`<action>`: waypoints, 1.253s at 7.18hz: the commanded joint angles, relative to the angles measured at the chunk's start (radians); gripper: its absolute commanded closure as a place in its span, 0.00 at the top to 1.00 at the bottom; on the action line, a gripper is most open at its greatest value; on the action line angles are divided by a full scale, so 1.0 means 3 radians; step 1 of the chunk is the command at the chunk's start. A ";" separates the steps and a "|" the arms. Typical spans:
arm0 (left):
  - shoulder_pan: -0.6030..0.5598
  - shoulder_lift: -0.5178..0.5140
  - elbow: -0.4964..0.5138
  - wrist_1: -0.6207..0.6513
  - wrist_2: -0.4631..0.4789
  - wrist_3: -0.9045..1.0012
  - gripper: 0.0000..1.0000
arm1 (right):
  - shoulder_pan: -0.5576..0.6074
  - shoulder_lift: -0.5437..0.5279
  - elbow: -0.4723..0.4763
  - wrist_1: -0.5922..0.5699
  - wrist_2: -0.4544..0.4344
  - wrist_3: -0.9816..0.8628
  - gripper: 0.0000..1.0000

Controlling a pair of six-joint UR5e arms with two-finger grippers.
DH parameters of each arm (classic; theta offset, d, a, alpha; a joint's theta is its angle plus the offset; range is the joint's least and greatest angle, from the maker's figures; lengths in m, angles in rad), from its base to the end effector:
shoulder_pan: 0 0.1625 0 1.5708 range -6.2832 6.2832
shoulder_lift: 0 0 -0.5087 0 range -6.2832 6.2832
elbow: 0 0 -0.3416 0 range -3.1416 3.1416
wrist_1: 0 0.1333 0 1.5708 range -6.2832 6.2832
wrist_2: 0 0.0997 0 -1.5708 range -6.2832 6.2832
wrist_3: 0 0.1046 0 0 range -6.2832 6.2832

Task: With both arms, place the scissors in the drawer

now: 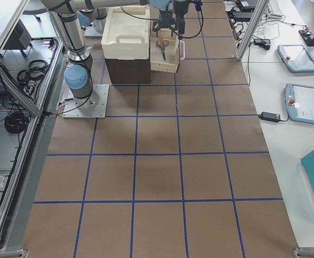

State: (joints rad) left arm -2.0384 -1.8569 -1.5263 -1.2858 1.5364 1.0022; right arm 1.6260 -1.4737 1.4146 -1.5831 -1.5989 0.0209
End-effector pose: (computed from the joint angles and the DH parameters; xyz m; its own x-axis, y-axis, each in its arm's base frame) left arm -0.3834 -0.4555 0.4687 -0.1005 0.9948 -0.0180 0.9937 0.0995 -0.0523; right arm 0.1576 -0.4893 0.5918 -0.9991 -0.0323 0.0265 -0.0342 0.9968 -0.0719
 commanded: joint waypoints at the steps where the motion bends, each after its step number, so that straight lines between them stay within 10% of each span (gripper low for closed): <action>1: 0.0233 0.0277 0.0122 -0.0116 0.0007 -0.0236 1.00 | 0.0000 -0.0002 0.0030 -0.0005 -0.0003 0.0002 1.00; 9: 0.1211 0.0969 0.0016 -0.1000 0.0334 -0.3184 0.98 | 0.0005 -0.0002 0.0030 -0.0005 0.0002 0.0007 1.00</action>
State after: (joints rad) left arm -1.7119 -1.5755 -1.5070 -1.5451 1.6323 0.1862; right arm 1.6263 -1.4743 1.4242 -1.5838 -1.5996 0.0232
